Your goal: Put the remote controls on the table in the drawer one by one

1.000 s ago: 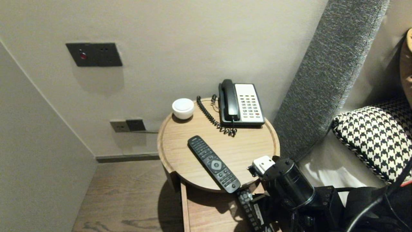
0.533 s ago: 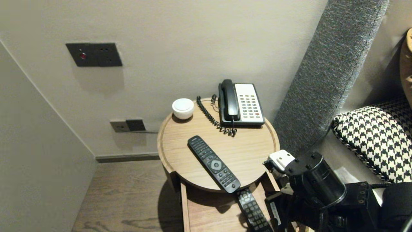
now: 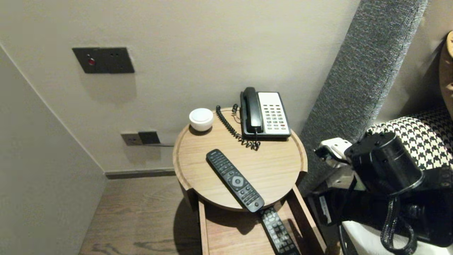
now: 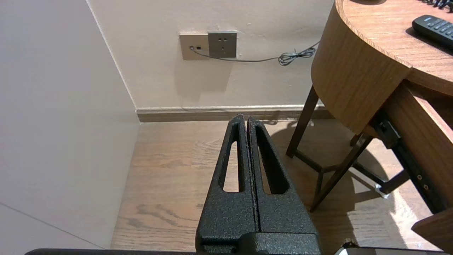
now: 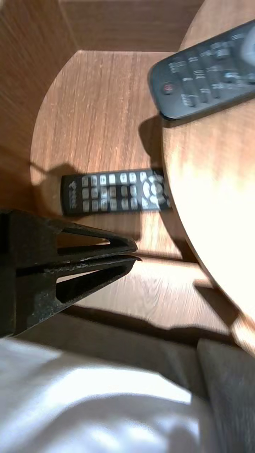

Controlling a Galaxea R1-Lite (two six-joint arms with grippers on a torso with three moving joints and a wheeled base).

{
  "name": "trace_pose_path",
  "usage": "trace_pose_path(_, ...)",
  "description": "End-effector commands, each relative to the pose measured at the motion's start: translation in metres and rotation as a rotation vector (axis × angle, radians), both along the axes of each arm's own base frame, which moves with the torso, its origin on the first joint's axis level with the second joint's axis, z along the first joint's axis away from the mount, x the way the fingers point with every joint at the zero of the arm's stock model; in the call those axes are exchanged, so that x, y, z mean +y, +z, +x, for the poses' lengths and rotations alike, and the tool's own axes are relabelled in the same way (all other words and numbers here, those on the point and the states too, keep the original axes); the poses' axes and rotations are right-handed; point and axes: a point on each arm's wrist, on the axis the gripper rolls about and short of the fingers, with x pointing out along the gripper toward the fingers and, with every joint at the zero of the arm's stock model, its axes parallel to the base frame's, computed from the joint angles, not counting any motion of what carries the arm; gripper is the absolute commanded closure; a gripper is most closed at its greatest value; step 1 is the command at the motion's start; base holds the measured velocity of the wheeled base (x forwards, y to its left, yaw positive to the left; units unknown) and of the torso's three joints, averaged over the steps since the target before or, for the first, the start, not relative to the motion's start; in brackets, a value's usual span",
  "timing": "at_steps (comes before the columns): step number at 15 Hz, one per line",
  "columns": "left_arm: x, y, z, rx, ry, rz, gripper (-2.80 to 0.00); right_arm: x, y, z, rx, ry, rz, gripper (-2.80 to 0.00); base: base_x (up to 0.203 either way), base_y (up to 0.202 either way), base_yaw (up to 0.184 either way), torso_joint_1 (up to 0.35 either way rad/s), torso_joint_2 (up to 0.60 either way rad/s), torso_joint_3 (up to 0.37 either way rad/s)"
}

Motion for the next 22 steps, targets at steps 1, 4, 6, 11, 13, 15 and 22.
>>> trace_pose_path(1, 0.000, 0.000, 0.000, 0.000, 0.001, 0.000, 0.00, -0.008, 0.039, 0.001, -0.008, -0.028, 0.007, 0.00, 0.000, 0.000, 0.000, 0.000, 0.00, 0.000)
trace_pose_path(4, 0.000, 0.000, 0.000, 0.000, 0.001, 0.000, 0.00, -0.016, 0.074, 0.008, 0.000, -0.055, 0.010, 0.00, 0.000, 0.000, 0.000, 0.000, 0.00, 0.000)
trace_pose_path(6, 0.000, 0.000, 0.000, 0.000, 0.001, 0.000, 0.00, -0.018, 0.087, 0.015, 0.012, -0.038, 0.048, 0.00, 0.000, 0.000, 0.000, 0.000, 0.00, 0.000)
trace_pose_path(11, 0.000, 0.000, 0.000, 0.000, 0.001, 0.000, 0.00, -0.001, 0.120, 0.048, -0.008, -0.002, 0.120, 0.00, 0.000, 0.000, 0.000, 0.000, 0.00, 0.000)
trace_pose_path(13, 0.000, 0.000, 0.000, 0.000, 0.001, 0.000, 0.00, 0.011, 0.121, 0.060, 0.008, 0.017, 0.114, 0.00, 0.000, 0.000, 0.000, 0.000, 0.00, 0.000)
trace_pose_path(15, 0.000, 0.000, 0.000, 0.000, 0.001, 0.000, 0.00, 0.022, 0.120, 0.063, 0.018, 0.043, 0.111, 0.00, 0.000, 0.000, 0.000, 0.000, 0.00, 0.000)
trace_pose_path(22, 0.000, 0.000, 0.000, 0.000, 0.001, 0.000, 0.00, 0.087, 0.080, 0.091, 0.120, 0.143, 0.045, 0.00, 0.000, 0.000, 0.000, 0.000, 0.00, 0.000)
